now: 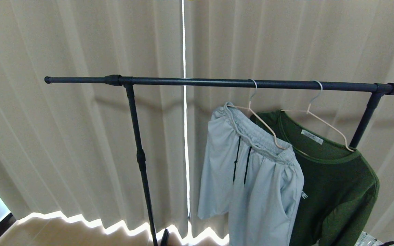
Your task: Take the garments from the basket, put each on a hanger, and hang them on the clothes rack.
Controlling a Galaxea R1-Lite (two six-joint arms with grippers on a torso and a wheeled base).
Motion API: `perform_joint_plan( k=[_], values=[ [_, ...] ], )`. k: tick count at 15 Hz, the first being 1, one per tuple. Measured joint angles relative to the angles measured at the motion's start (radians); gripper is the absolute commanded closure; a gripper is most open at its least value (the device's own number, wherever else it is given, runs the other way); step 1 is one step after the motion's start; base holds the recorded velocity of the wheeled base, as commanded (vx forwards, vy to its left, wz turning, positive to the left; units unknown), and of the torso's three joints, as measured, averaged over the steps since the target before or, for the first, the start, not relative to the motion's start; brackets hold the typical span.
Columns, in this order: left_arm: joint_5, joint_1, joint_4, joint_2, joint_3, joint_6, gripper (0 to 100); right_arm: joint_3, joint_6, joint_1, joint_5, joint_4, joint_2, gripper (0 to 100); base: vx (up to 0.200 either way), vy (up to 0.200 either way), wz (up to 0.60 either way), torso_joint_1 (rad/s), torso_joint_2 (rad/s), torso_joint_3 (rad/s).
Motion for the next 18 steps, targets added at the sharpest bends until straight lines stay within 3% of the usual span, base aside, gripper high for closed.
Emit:
perform_joint_plan(
  k=[7,13,18],
  values=[
    [0.006,-0.001,-0.002,-0.010,0.002,-0.008,0,0.000,0.083,0.013,-0.034,-0.001,-0.110,0,0.000,0.000,0.00,0.000,0.00,0.000],
    [0.006,-0.001,-0.002,-0.011,0.002,-0.008,0,0.000,0.080,0.016,-0.045,0.000,-0.124,0,0.000,0.000,0.00,0.000,0.00,0.000],
    [0.006,-0.001,-0.002,-0.011,0.002,-0.008,0,0.000,-0.036,0.016,-0.033,0.021,-0.124,0,0.000,0.000,0.00,0.000,0.00,0.000]
  ],
)
